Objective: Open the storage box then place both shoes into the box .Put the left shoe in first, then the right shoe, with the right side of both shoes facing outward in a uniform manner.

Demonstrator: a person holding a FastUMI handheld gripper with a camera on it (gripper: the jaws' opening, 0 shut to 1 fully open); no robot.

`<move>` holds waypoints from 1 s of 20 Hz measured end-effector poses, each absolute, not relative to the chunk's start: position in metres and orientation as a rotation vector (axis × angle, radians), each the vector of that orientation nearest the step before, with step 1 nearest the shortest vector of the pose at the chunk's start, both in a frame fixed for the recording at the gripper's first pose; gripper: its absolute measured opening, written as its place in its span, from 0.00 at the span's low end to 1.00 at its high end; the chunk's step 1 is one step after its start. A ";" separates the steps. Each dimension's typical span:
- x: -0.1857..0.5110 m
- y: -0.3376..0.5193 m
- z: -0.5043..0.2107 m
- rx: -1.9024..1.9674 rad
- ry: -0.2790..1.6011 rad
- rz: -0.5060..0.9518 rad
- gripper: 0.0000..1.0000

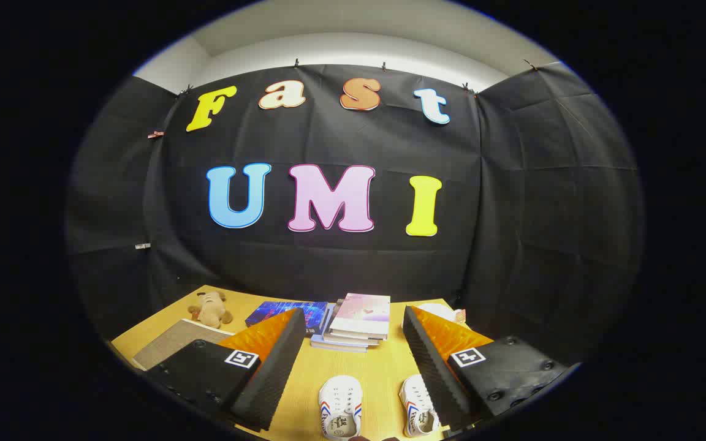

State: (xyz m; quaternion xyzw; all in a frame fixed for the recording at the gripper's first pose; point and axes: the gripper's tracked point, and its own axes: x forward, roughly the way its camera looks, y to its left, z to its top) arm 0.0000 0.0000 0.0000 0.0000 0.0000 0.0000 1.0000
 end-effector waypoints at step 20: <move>0.009 0.006 -0.019 0.002 0.066 0.054 0.97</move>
